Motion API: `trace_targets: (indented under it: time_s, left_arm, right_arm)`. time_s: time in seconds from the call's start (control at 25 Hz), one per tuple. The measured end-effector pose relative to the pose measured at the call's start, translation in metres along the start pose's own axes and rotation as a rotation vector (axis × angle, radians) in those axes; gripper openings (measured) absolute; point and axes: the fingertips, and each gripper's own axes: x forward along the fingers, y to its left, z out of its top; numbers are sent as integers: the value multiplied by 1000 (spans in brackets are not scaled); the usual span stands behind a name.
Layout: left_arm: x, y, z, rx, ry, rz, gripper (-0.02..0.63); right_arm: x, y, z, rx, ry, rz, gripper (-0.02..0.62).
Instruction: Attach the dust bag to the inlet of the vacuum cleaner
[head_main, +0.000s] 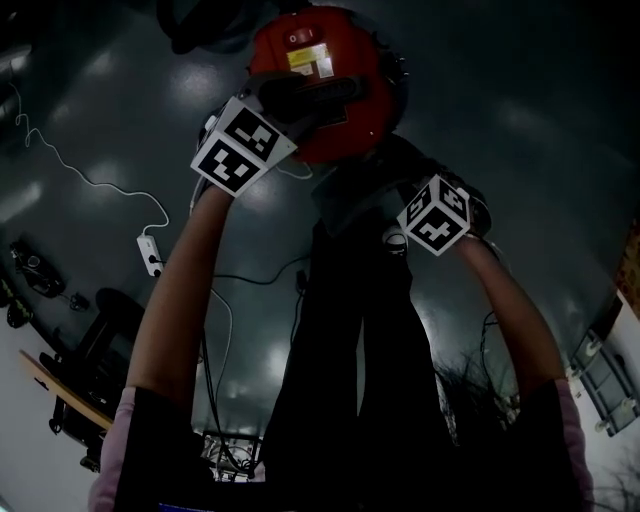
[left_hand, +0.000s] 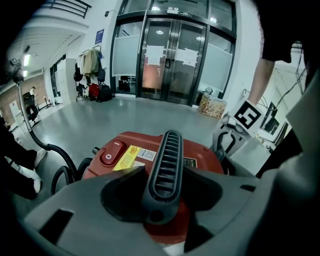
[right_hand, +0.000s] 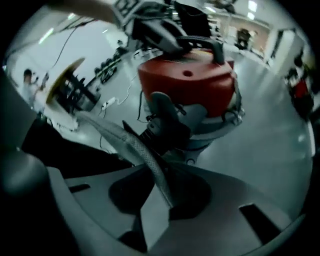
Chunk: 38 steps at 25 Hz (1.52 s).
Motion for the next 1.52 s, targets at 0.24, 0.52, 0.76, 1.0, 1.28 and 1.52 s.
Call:
trace_targets:
  time_s: [0.24,0.52,0.76,1.0,1.28,1.52]
  left_arm:
    - [1,-2,-1,-7,13,-8,202]
    - [2,-1,-2,-2,0,-7,202]
    - [0,0,-1,0,-15,-1,204]
    - [1,-1,-1,-4,-28,-4,204]
    - [3,0,-3,-16,-10,11,206]
    - [3,0,-3,-15,-5,7,206]
  right_arm:
    - [-8,5,-1,-208,31,35,89]
    - [-15,9,10,-461,97,68,60]
    - [-10,-3,10,252,-26,149,75]
    - [-15,-2,15,-24,-17,-56,82]
    - [-10,-7,10,520,-80,47,91]
    - [-11,-5,15,167,-33,-27,98]
